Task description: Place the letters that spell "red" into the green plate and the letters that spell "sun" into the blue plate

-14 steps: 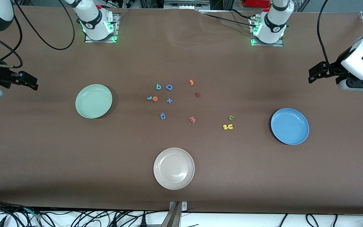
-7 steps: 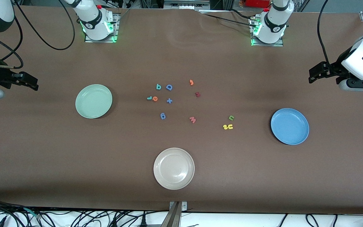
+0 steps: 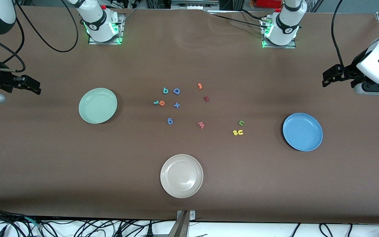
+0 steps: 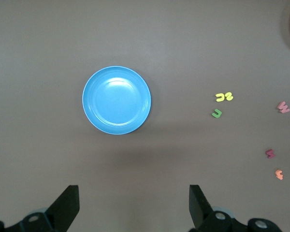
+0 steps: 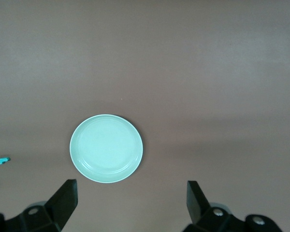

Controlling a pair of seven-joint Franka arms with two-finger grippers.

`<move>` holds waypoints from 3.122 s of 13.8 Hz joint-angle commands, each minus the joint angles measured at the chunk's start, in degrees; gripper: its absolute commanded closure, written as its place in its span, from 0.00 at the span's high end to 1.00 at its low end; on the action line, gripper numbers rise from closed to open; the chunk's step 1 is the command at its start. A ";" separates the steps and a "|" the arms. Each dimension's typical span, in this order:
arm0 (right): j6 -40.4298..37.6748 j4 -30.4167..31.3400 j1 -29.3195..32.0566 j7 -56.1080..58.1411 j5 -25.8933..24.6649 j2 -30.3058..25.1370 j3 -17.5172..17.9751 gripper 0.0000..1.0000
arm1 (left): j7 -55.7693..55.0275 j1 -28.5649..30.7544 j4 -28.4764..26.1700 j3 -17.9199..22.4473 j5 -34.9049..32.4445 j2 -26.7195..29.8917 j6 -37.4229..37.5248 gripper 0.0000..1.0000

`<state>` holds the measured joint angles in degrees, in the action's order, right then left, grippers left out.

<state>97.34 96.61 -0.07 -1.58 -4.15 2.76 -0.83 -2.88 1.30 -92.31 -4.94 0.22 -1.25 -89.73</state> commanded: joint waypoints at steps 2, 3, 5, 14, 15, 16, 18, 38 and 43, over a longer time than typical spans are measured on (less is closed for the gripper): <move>-0.31 -0.01 0.51 -0.35 1.07 -0.12 0.40 1.00 | 0.33 0.28 1.34 0.02 1.36 -0.60 0.52 1.00; -0.13 0.07 0.51 -0.35 0.98 -0.12 0.40 1.00 | 0.33 0.28 1.34 0.11 1.36 -0.60 0.52 1.00; -0.04 0.16 0.51 -0.35 0.98 -0.04 0.40 1.00 | 0.33 0.28 1.34 0.11 1.36 -0.60 0.52 1.00; -0.04 0.16 0.51 -0.35 0.98 -0.12 0.48 1.00 | 0.24 0.11 1.43 0.11 1.45 -1.30 0.52 1.00; -0.04 0.16 0.51 -0.35 0.98 -0.12 0.40 1.00 | 0.33 0.11 1.43 0.11 1.45 -1.39 0.61 1.00; -0.04 0.16 0.51 -0.35 0.98 -0.12 0.40 1.00 | 0.33 0.19 1.34 0.11 1.45 -1.48 0.61 1.00; -0.22 0.16 0.51 -0.35 0.98 -0.12 0.40 1.00 | 0.42 -0.33 1.34 0.02 1.45 -2.62 0.61 1.00; 0.13 1.21 0.42 -1.49 1.07 0.32 0.48 1.00 | 0.33 -15.09 -0.15 -0.68 7.69 -25.38 -16.25 1.00; -0.13 2.80 0.25 -8.67 1.16 0.32 2.32 1.00 | 0.07 -16.77 -6.46 -0.59 6.11 -28.11 -29.50 1.00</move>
<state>97.39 98.35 -0.09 -5.46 -3.93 3.52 -0.37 -2.96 -14.64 -95.27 -6.18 6.54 -29.64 -114.26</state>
